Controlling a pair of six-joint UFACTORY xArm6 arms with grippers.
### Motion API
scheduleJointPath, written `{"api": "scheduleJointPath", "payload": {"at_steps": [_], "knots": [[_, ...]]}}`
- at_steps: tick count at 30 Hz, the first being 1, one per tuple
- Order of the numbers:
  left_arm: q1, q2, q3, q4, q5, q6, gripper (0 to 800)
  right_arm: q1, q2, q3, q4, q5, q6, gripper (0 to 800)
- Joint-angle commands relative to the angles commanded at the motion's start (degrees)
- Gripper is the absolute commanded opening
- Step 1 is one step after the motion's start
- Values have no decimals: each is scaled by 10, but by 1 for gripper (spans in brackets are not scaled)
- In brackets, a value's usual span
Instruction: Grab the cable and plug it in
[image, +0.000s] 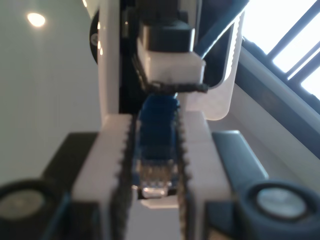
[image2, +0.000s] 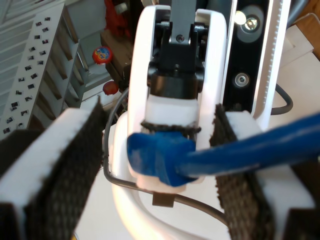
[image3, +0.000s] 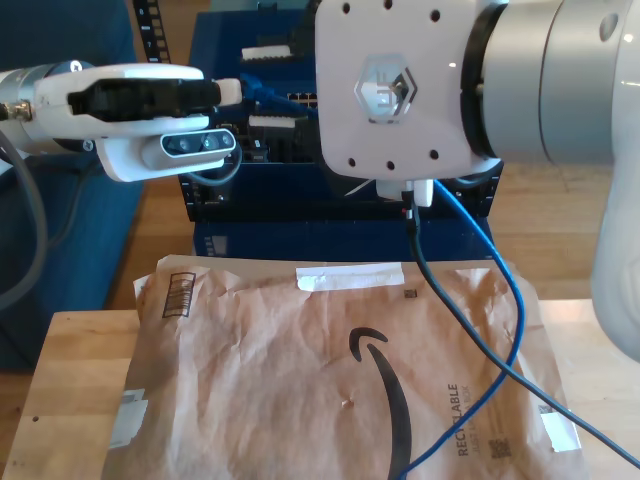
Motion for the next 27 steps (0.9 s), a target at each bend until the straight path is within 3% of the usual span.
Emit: {"api": "scheduleJointPath", "payload": {"at_steps": [9, 17, 19, 20, 21, 22, 24, 27], "knots": [[-2, 2, 15, -1, -4, 0, 20, 0, -1, 1, 0, 0, 0, 330], [-1, 2, 15, -2, -2, 0, 20, 0, -1, 2, 1, 0, 2, 204], [0, 2, 16, -3, -2, 0, 26, 0, -1, 2, 1, -1, 3, 134], [0, 2, 16, -3, -1, 0, 47, 0, -1, 2, 1, -1, 3, 50], [0, 2, 17, -3, 0, 1, 159, 0, -2, 3, 1, -1, 4, 22], [0, 3, 18, -5, 4, 1, 283, 0, -2, 4, 1, -1, 4, 4], [0, 3, 24, -31, 11, 2, 406, 1, -2, 7, 1, -1, 4, 3], [1, 3, 26, -51, 10, 2, 499, 1, -2, 7, 1, 0, 17, 3]]}}
